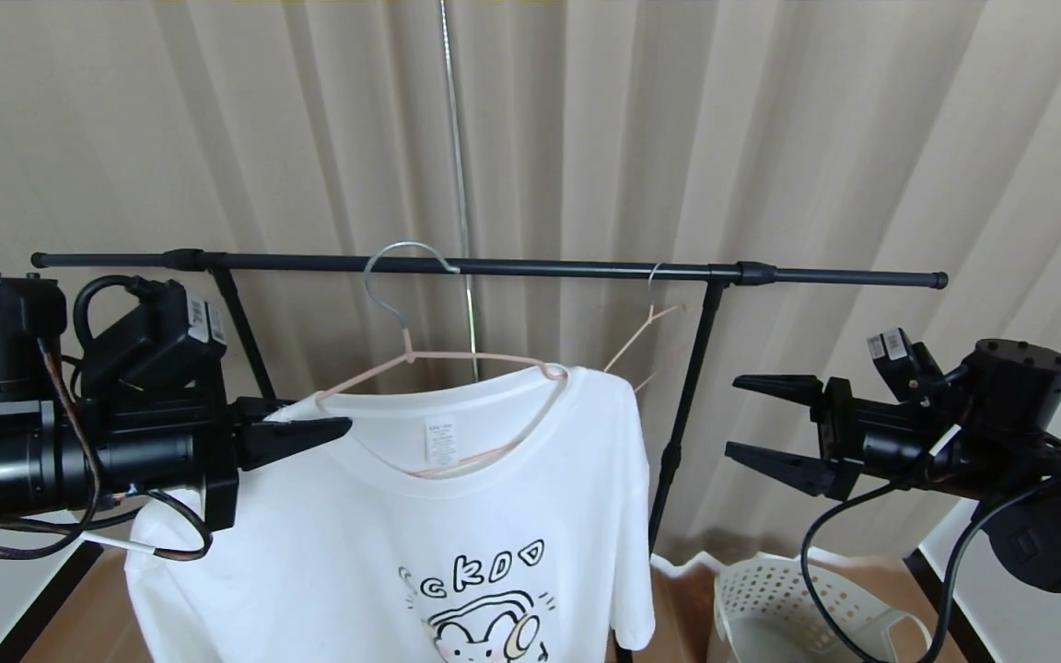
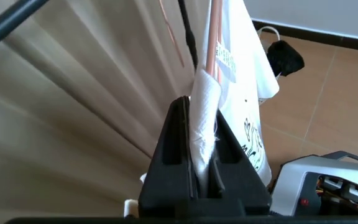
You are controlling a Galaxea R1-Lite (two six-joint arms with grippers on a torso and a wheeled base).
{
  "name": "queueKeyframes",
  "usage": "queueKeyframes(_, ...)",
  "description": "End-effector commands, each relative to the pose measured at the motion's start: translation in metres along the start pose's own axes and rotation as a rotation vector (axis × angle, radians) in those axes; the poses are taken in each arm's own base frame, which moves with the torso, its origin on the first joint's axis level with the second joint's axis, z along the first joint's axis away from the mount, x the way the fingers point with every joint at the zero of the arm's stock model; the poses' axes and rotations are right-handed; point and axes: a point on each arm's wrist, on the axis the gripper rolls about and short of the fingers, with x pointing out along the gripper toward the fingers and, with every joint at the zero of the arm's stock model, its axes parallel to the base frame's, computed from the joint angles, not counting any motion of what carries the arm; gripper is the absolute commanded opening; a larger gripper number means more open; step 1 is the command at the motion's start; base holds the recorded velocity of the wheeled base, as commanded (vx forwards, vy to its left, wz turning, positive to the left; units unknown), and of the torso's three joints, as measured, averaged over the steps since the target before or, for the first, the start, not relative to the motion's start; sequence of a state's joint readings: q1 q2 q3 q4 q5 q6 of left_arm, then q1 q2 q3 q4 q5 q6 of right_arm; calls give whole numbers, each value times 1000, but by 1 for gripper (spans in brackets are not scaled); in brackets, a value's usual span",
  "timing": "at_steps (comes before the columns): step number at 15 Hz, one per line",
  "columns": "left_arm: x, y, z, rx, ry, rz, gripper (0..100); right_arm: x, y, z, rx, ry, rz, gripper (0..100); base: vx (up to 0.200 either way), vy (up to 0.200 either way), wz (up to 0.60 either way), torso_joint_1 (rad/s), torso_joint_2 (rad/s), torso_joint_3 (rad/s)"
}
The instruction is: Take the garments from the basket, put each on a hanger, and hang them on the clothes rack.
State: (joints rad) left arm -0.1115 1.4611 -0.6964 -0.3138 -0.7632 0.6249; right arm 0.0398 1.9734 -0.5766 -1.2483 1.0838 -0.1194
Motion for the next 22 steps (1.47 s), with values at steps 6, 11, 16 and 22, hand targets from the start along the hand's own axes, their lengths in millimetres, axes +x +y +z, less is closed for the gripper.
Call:
queueKeyframes(6, 30, 2, -41, -101, 212, 41, 0, 1, 0, 0, 0, 1, -2, 100, 0, 0, 0, 0, 0, 0)
queueKeyframes(11, 47, 5, -61, -134, 344, 88, 0, 0, 0, 0, -2, 0, -2, 100, 0, 0, 0, 0, 0, 0)
queueKeyframes(16, 58, 11, -71, -147, 405, 117, 0, 1, 0, -1, 1, 1, -2, 100, 0, 0, 0, 0, 0, 0)
queueKeyframes(22, 83, 39, -68, -288, 308, 205, 0, 0, 0, 0, 0, 1, -4, 100, 0, 0, 0, 0, 0, 0)
